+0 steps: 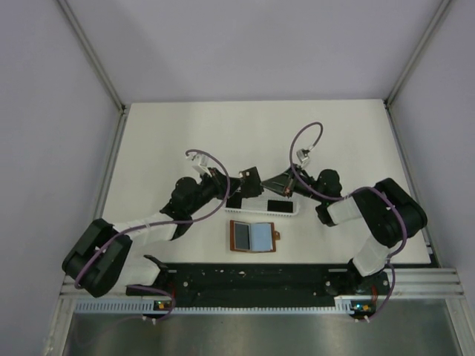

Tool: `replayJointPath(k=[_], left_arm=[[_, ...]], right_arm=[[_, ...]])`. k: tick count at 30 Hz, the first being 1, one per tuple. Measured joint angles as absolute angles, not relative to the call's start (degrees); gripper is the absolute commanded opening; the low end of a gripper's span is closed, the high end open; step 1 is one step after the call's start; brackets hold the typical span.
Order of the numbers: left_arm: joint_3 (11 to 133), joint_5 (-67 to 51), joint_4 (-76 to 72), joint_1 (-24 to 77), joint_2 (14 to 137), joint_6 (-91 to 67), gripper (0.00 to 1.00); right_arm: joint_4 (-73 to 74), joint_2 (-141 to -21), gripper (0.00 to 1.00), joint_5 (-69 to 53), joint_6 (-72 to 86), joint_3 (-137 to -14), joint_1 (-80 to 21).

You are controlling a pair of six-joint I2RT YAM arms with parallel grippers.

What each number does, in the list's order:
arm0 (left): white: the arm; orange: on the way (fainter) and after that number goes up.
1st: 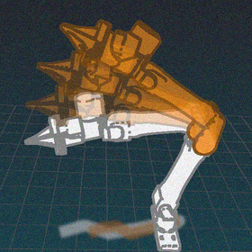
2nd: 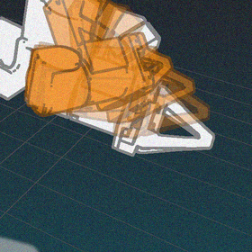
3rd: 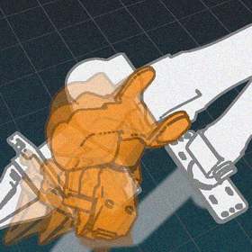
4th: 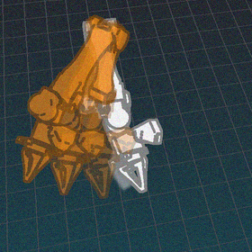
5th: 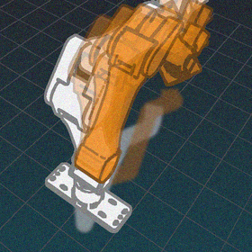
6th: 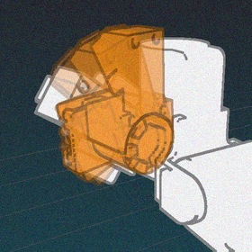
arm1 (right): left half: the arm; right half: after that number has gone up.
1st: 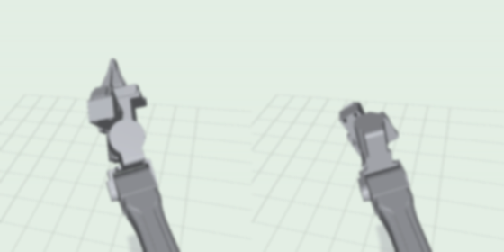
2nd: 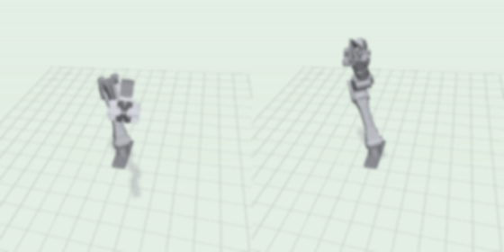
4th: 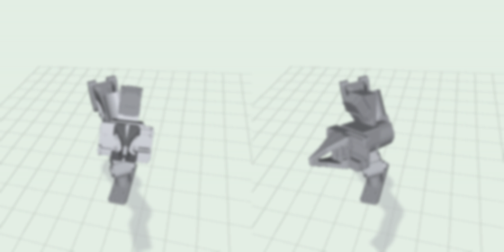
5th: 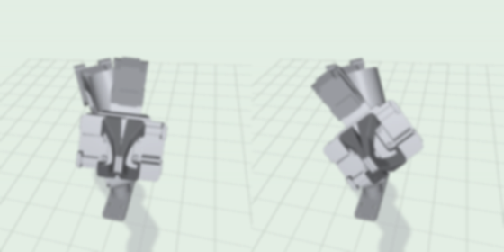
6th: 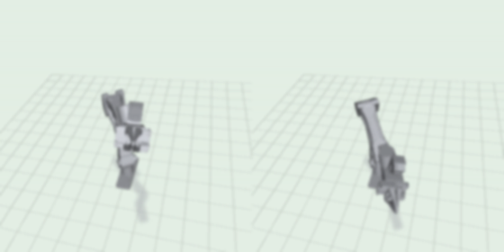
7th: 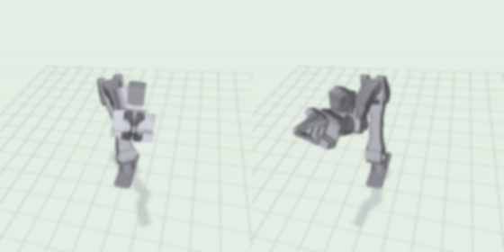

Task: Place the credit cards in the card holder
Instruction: Pick up the credit card from the storage box.

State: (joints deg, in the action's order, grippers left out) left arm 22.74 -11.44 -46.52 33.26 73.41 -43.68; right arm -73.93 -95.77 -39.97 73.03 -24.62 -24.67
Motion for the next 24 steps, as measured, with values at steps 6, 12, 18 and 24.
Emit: replayJointPath(k=[6,12,18,24], left_arm=[[23.1,-12.7,-47.5,32.4,76.2,-43.9,0.17],[23.3,-13.8,-48.0,31.3,77.7,-44.0,0.16],[23.7,-14.1,-48.1,30.7,79.1,-43.5,0.1],[23.9,-14.1,-48.0,30.3,81.2,-42.2,0.09]], right_arm=[[-73.7,-97.2,0.0,-39.7,72.6,-24.6,-23.7],[-73.7,-98.0,0.0,-39.8,72.1,-24.5,-22.3],[-73.7,-98.8,0.0,-40.2,70.7,-23.5,-21.2],[-73.5,-98.6,0.0,-40.2,67.6,-21.6,-20.6]])
